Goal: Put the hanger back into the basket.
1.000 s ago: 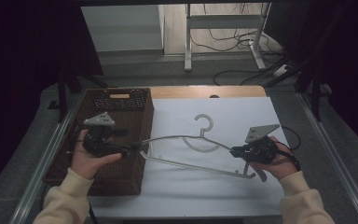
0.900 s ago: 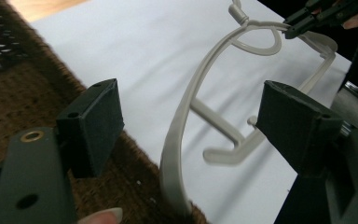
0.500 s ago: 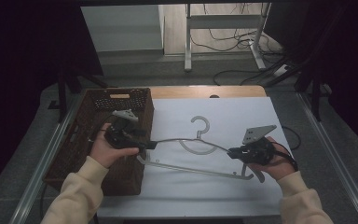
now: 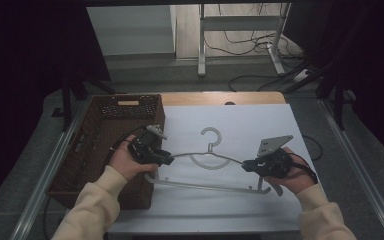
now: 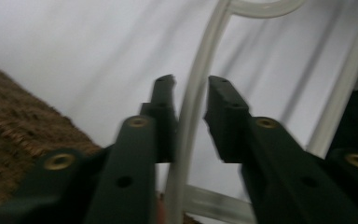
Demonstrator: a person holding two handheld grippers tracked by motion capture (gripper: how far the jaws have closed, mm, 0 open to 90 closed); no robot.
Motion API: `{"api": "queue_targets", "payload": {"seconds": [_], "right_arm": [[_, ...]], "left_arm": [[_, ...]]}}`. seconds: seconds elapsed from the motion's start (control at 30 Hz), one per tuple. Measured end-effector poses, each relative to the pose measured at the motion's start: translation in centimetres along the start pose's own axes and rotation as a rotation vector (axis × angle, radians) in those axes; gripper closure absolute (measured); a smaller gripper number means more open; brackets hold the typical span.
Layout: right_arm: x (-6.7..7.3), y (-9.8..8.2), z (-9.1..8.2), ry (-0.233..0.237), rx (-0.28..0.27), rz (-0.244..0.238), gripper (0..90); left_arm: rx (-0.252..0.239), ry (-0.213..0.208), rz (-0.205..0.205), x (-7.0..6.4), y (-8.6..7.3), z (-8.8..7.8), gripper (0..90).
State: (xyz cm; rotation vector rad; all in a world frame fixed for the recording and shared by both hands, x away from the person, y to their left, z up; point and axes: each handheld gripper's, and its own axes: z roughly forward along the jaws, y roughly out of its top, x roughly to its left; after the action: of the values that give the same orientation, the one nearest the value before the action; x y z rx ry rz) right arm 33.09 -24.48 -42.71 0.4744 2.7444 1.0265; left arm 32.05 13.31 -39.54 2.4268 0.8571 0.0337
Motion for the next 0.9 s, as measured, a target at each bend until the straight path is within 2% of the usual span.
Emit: {"api": "queue_targets", "payload": {"seconds": [0.17,0.3,0.37,0.4,0.47,0.53,0.7,0.83,0.9], "right_arm": [[0.0,0.0,0.0,-0.002,0.004,-0.001,82.4],[0.0,0.0,-0.1,0.001,-0.018,-0.001,82.4],[0.0,0.2,-0.3,-0.001,-0.031,-0.006,82.3],[0.0,0.2,-0.3,-0.004,-0.033,-0.011,82.3],[0.1,0.2,-0.2,-0.001,-0.025,-0.015,82.2],[0.1,0.2,-0.1,0.002,-0.020,-0.014,82.1],[0.0,0.1,-0.2,0.004,-0.027,0.001,81.5],[-0.5,-0.1,-0.7,0.003,-0.086,0.035,79.3],[-0.7,-0.2,-0.9,0.002,-0.109,0.052,78.2]], "left_arm": [[-0.001,0.020,0.027,-0.1,0.0,0.2,73.9],[-0.001,0.020,0.027,0.0,0.0,0.3,62.6],[0.014,0.013,0.031,0.0,0.0,0.5,64.2],[0.041,0.020,0.043,0.1,0.1,0.5,66.2],[0.062,0.027,0.047,0.1,0.1,0.7,75.5],[0.073,0.018,0.055,0.2,0.0,0.7,76.4],[0.048,0.000,0.072,0.1,-0.1,0.4,77.8],[0.008,-0.029,0.103,-0.3,-0.3,-0.2,80.4],[-0.013,-0.028,0.107,-0.6,-0.4,-0.6,81.1]]}}
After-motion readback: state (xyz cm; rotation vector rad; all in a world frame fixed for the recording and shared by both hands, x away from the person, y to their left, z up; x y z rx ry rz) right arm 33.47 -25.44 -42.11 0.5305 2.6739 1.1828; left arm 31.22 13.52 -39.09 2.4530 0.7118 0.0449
